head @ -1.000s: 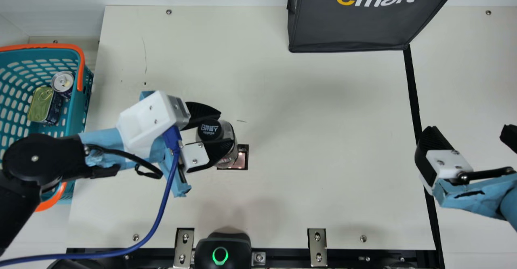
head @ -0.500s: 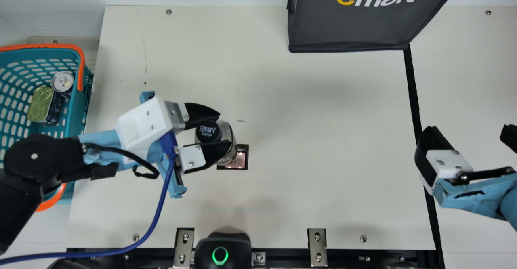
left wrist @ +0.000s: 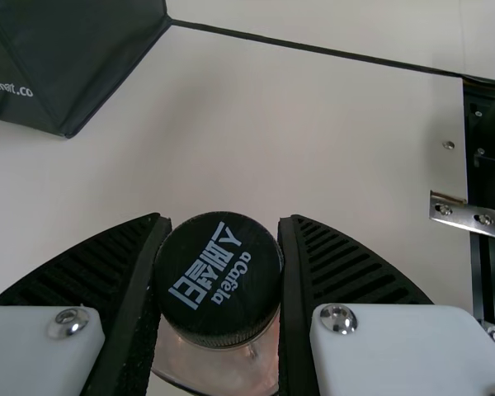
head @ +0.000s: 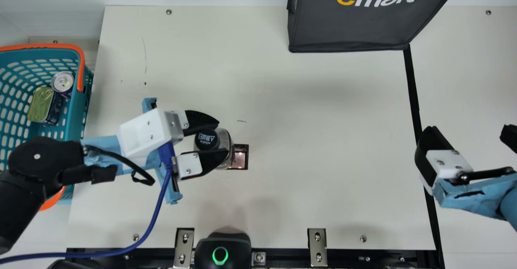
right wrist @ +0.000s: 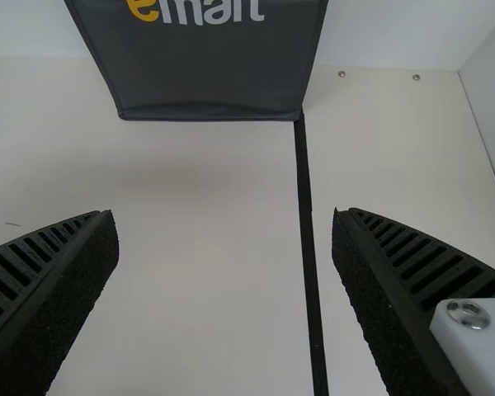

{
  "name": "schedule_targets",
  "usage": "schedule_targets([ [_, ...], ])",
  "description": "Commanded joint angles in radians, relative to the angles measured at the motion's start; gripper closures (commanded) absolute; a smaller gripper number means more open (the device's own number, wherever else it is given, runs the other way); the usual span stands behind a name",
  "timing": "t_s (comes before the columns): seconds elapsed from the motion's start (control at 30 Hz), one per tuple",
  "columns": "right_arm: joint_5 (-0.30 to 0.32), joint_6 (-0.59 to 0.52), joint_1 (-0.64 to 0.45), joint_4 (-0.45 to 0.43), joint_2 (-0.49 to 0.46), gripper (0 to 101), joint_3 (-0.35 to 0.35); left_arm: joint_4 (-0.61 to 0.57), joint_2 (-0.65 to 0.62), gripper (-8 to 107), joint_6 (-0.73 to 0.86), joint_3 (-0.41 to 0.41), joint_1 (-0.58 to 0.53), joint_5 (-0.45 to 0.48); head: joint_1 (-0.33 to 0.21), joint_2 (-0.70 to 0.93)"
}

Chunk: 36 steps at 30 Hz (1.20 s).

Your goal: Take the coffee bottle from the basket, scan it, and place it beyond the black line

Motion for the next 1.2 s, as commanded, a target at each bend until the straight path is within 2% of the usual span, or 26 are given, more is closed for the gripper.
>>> schedule_targets([
  [0.0,0.000,0.000,0.000,0.000,0.000,10,0.000,-0.002,0.002,89,0.015,0.005,0.004,0.007,-0.027,0.002],
  [0.43,0.000,0.000,0.000,0.000,0.000,10,0.000,-0.002,0.003,89,0.084,0.043,0.002,0.010,-0.027,0.002],
  [1.17,-0.001,0.000,0.000,0.000,0.000,10,0.000,-0.020,0.047,89,0.113,0.012,-0.090,-0.056,-0.027,0.002],
])
